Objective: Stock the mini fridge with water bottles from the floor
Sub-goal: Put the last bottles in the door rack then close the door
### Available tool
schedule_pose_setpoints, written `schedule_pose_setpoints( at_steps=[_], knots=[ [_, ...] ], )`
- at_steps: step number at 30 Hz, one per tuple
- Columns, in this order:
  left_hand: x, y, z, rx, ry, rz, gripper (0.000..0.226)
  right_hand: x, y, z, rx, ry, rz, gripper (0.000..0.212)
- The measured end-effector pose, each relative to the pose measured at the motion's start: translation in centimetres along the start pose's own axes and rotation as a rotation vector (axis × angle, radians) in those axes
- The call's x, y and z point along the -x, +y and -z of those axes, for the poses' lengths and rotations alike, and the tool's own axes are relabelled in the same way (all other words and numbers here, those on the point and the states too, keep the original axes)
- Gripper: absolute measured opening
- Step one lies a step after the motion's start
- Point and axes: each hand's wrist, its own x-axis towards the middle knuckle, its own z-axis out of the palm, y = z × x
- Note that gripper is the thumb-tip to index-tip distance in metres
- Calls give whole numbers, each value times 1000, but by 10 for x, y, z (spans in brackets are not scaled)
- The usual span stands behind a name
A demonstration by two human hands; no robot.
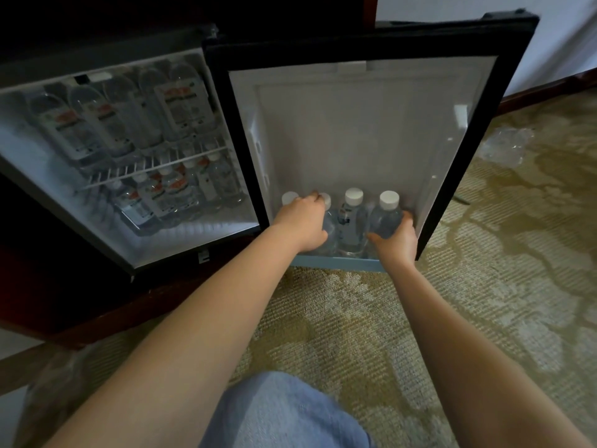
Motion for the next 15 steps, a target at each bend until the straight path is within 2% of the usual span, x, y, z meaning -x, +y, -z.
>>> schedule_pose_setpoints(
  at_steps=[3,10,13,15],
  knots=[
    [1,1,1,-12,-20,3,58,-2,-3,4,15,-14,-39,81],
    [9,7,5,-51,-59,11,84,14,-3,10,119,-62,-74,55],
    [15,3,10,-7,-49,48,82,27,-6,15,138,25,-37,49],
    [21,-1,16,-4,-44,57,69,39,-12,18,230,123,2,45]
  ],
)
